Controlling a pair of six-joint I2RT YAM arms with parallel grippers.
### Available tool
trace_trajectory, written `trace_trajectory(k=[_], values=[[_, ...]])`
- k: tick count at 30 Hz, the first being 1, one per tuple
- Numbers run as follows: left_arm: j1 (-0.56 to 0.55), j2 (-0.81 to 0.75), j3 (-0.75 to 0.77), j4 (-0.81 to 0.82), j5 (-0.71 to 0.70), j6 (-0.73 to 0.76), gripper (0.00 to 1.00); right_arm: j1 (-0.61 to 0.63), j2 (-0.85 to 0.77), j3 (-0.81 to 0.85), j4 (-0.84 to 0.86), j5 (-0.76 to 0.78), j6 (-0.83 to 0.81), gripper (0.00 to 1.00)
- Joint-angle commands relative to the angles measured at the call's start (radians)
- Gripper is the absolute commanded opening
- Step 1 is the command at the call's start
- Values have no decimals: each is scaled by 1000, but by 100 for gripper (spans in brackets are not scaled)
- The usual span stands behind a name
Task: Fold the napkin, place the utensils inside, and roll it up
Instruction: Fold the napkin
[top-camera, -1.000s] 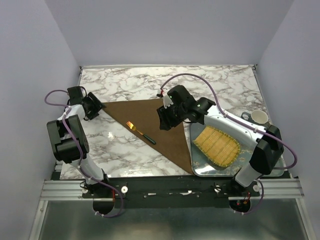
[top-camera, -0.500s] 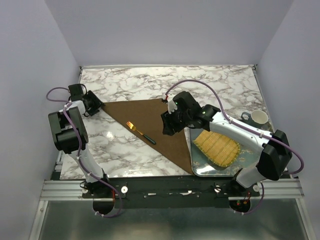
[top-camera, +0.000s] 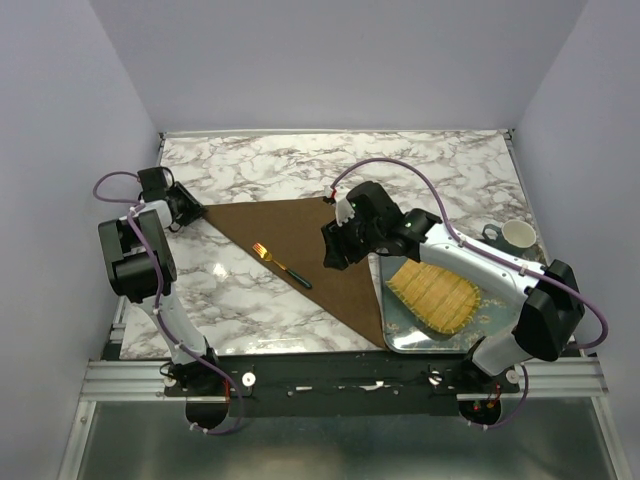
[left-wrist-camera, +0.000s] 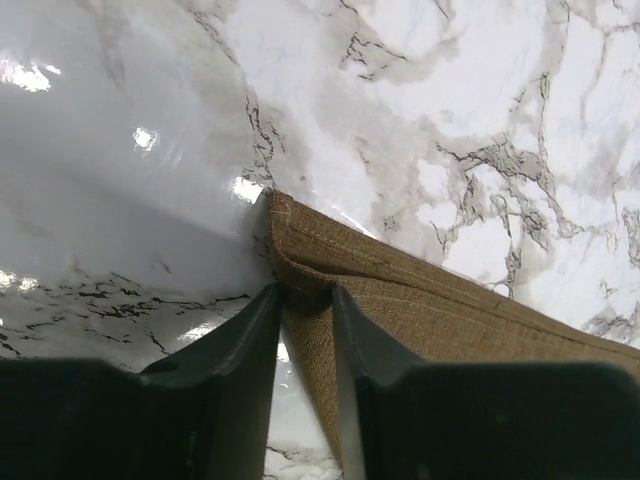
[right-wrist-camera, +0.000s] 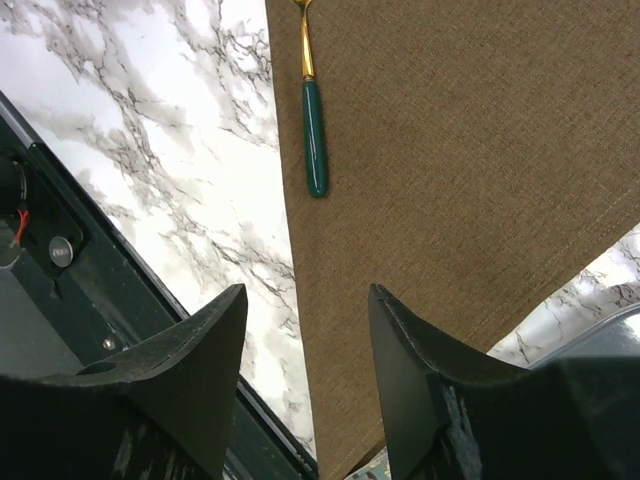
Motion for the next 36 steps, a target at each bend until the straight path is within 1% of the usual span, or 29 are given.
trace_trajectory(k=[1,4,5,6,8,9,10,11,12,13,14,16,17,19,20,21,23,24,27,29,30,31,34,36], values=[[-13,-5,-7,63,8,36,27,-2,-20,-12,29,-27,13,60],[-55,-77,-43,64,-15,45,21,-2,-26,-20,31,-26,15,60],[-72,-132,-56,64,-41,48,19,-2,-29,-29,32,-21,16,60],[-114,-163,-68,52,-65,58,17,-4,-35,-35,34,-21,18,60],[-157,-255,-100,28,-128,63,10,-4,-43,-58,45,-18,29,60],[-183,-283,-109,-6,-190,68,10,-2,-52,-67,48,-21,35,60],[-229,-309,-126,-19,-215,72,10,-4,-58,-76,57,-24,41,60],[-255,-361,-138,-34,-243,75,8,-4,-64,-86,63,-27,47,60],[-276,-389,-149,-57,-301,77,5,-2,-73,-108,68,-35,56,60],[-307,-416,-183,-62,-332,72,2,-4,-92,-121,78,-35,61,61],[-313,-471,-204,-66,-332,65,0,-4,-102,-132,84,-41,66,60],[-316,-524,-267,-62,-311,43,0,-4,-127,-167,95,-39,79,61],[-360,-572,-289,-66,-311,39,0,-4,-135,-175,95,-39,82,61],[-396,-619,-348,-62,-302,29,0,-4,-145,-194,98,-33,92,61],[-437,-654,-368,-56,-302,7,0,-2,-158,-201,101,-33,96,61],[-453,-669,-384,-42,-271,-7,0,-2,-164,-205,106,-33,104,61],[-503,-703,-425,-22,-259,-49,0,-2,-173,-222,117,-39,109,61],[-560,-711,-435,6,-260,-55,0,-2,-175,-227,121,-41,118,61],[-655,-714,-435,-3,-294,-102,0,-4,-175,-244,135,-44,127,61],[-684,-716,-428,-14,-294,-118,0,-4,-175,-250,140,-44,133,61],[-706,-720,-428,-22,-342,-122,0,-5,-175,-257,143,-42,139,61],[-739,-723,-432,-26,-358,-130,0,-2,-178,-262,146,-39,139,61],[-796,-726,-447,-52,-394,-156,0,-4,-184,-276,149,-38,145,61],[-823,-731,-464,-40,-398,-168,0,-2,-185,-282,152,-36,147,61]])
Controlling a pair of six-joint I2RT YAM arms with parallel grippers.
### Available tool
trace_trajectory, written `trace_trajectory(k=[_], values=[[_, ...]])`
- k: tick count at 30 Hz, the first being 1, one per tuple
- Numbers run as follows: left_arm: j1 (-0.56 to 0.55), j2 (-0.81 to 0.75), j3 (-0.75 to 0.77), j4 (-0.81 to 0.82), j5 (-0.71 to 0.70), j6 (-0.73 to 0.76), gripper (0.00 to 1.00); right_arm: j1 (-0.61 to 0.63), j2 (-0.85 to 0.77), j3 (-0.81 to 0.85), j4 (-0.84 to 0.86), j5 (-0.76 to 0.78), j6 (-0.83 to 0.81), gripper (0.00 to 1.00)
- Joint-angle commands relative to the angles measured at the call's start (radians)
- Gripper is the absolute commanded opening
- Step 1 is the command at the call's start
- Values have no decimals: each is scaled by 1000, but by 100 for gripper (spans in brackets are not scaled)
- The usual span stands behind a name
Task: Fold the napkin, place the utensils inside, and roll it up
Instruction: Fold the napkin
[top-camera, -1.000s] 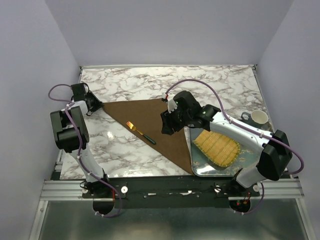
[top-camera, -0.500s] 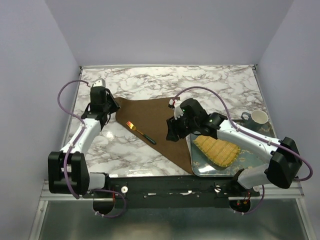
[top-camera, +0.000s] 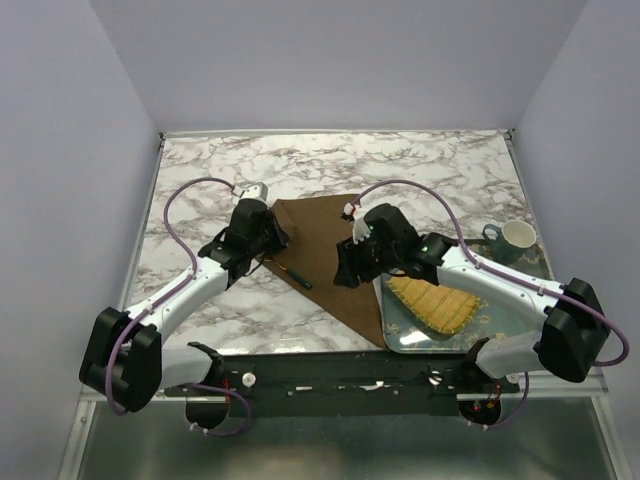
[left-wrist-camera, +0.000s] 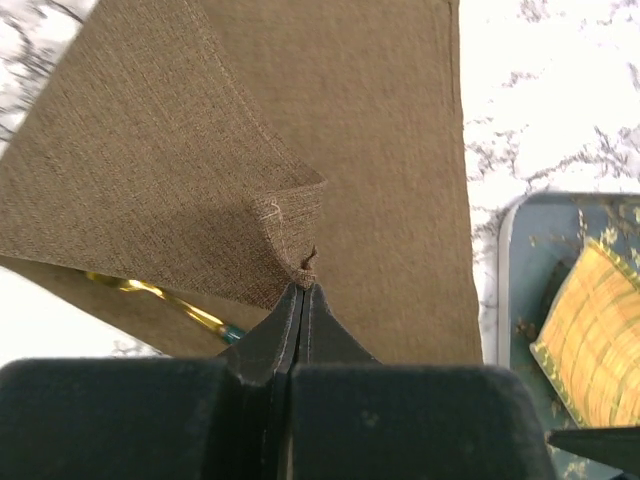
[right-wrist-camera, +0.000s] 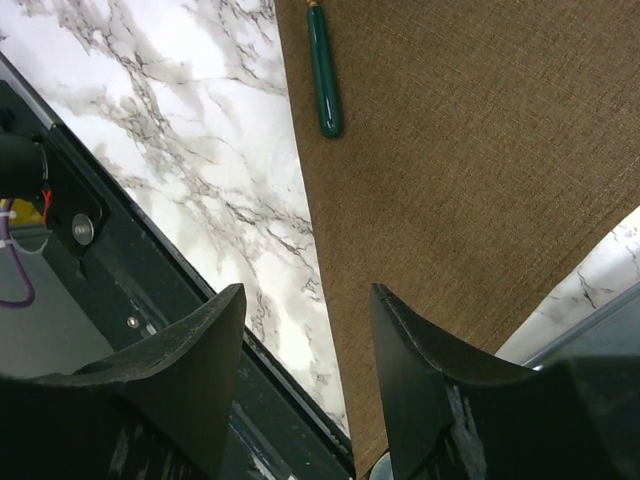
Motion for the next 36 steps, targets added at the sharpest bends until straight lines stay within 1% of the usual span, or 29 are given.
trace_trajectory(k=[1,5,10,27,36], values=[[-72,-32,-37,-7,-91,-62,0,-3,-28,-33,36,-7,21,61],[-134,-37,-46,-5,-128,-76,0,-5,-23,-46,41,-10,28,61],[-177,-36,-49,-19,-151,-76,0,-3,-22,-56,48,-6,41,61],[-259,56,-88,13,-140,-91,0,-10,-37,-95,61,-4,47,62],[-284,43,-124,-5,-150,-115,0,-17,-39,-104,61,-10,46,62]])
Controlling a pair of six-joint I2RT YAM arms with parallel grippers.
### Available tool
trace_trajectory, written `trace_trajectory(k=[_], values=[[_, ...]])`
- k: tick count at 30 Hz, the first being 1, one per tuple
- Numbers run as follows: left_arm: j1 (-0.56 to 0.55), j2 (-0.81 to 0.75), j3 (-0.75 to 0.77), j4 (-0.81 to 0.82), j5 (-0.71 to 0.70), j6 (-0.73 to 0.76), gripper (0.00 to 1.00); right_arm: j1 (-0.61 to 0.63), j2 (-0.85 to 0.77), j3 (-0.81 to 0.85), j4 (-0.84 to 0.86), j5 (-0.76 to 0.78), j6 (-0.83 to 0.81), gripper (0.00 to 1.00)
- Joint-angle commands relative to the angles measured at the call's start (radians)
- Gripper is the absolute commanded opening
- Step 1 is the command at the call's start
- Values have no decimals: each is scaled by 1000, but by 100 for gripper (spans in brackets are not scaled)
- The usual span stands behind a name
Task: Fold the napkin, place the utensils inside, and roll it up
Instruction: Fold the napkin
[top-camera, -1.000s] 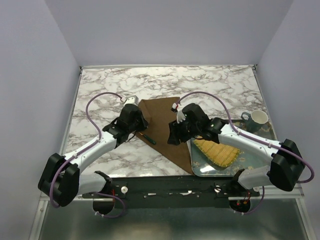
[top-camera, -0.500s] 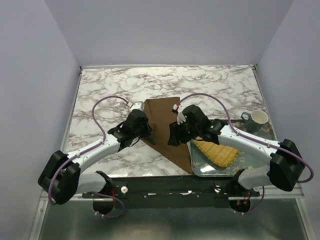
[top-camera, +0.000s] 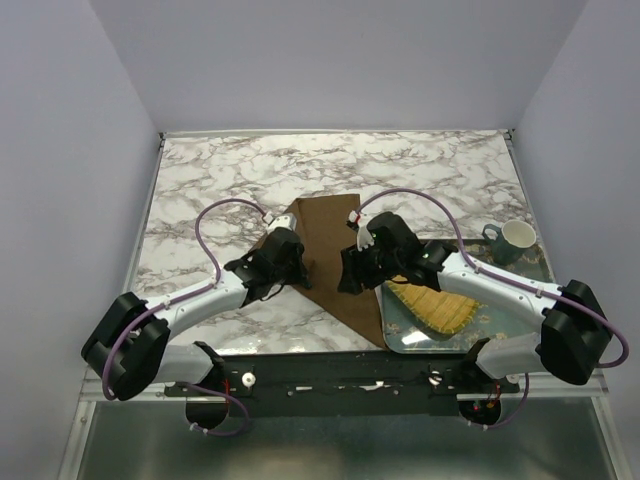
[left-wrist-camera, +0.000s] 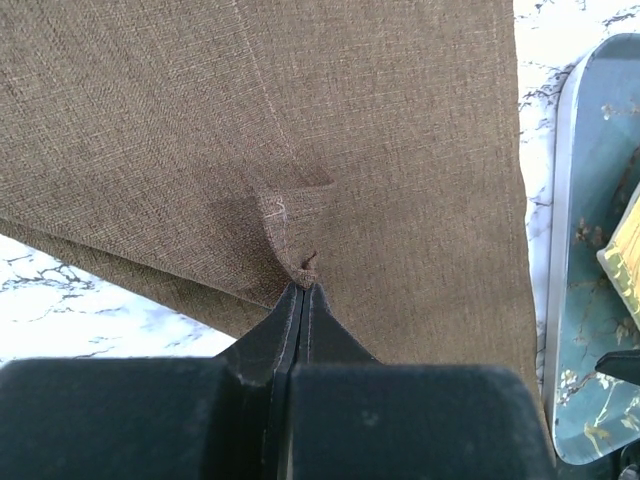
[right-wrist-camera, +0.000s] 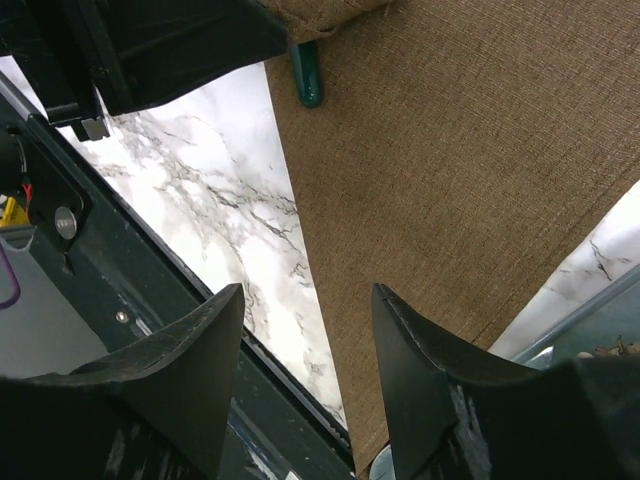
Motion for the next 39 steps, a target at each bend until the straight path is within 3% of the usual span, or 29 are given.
trace_trajectory(k=[1,11,21,31,37,39], values=[[-17,-8,-33,19,-30,-24,0,-5,-23,-12,21,-8,6,62],[-26,8,-49,17,-36,-30,0,-7,-10,-9,24,-12,6,62],[-26,-72,-72,-27,-62,-32,2,-7,1,-9,30,-25,9,63],[-26,-32,-87,8,-35,-41,3,-8,7,-12,39,-31,15,63],[-26,-24,-104,34,-21,-46,11,-7,20,-13,45,-39,15,63],[-26,-28,-104,36,-16,-44,20,-7,21,-15,48,-39,15,63]])
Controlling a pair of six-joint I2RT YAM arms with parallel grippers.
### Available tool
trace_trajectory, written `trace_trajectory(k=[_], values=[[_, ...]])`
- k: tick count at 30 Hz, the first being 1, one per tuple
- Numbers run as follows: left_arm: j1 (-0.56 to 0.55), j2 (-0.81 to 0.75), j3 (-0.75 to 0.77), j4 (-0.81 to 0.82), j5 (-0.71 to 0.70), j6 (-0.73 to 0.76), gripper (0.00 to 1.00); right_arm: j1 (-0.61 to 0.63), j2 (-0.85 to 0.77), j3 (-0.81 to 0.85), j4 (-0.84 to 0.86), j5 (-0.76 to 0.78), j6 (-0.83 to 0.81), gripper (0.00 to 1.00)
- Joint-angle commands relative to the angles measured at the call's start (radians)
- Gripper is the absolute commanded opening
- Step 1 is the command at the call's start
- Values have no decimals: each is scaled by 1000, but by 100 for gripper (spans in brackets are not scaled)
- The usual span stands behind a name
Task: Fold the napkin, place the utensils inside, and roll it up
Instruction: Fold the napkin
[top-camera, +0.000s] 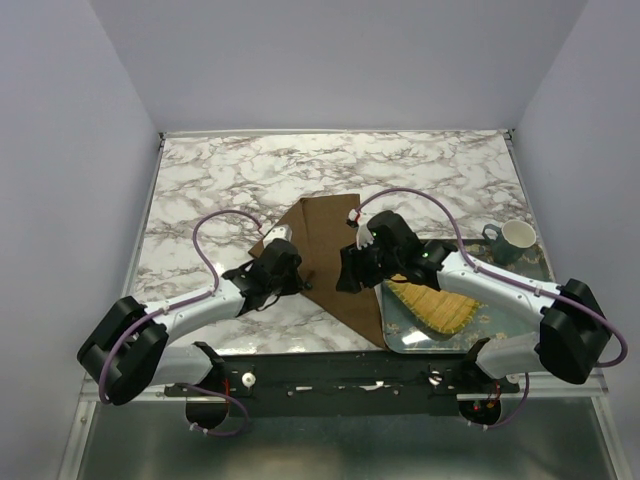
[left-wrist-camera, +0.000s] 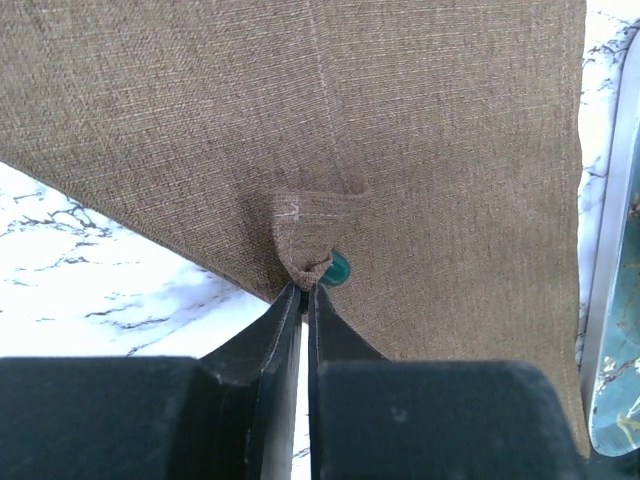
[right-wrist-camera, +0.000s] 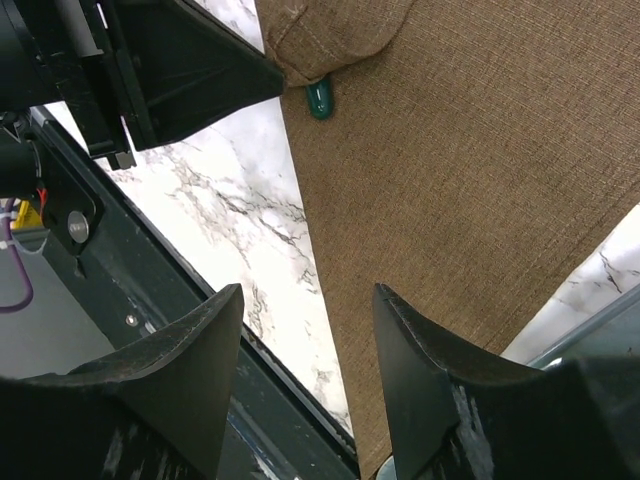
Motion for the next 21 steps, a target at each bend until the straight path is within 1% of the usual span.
trace_trajectory(k=[1,2,4,5,6,8,9,10,12,14,15,16,17,19,20,21], values=[[-7,2,-16,40,5,-5,25,-4,21,-14,27,-20,6,63],[-7,1,-16,41,13,-3,34,-4,21,-15,30,-22,7,63],[-7,-24,-14,49,48,5,48,-4,25,-21,30,-22,10,63],[-7,-39,-10,49,58,17,60,-4,25,-25,30,-23,12,63],[-7,-86,-7,46,61,22,65,-5,24,-28,30,-25,15,63],[-7,-133,7,35,97,40,71,-4,9,-46,38,-29,30,63],[-7,-165,16,20,102,40,72,-4,1,-55,39,-26,41,63],[-7,-176,26,-20,102,35,71,-4,-7,-60,41,-20,48,63],[-7,-203,29,-55,81,14,68,-7,-21,-66,41,-28,61,63],[-4,-213,14,-72,67,5,60,-5,-30,-71,41,-25,73,63],[0,-208,4,-61,70,-6,58,-5,-36,-75,41,-23,75,63],[7,-200,-2,-33,75,-12,53,-5,-38,-78,41,-28,76,64],[13,-187,-14,-8,106,-20,41,-7,-39,-80,41,-28,79,64],[25,-125,-8,24,125,-34,32,-5,-38,-83,41,-31,82,64],[25,-102,-3,37,131,-34,25,-7,-38,-84,41,-29,84,64],[25,-67,-2,50,142,-32,23,-7,-41,-86,41,-29,85,64]])
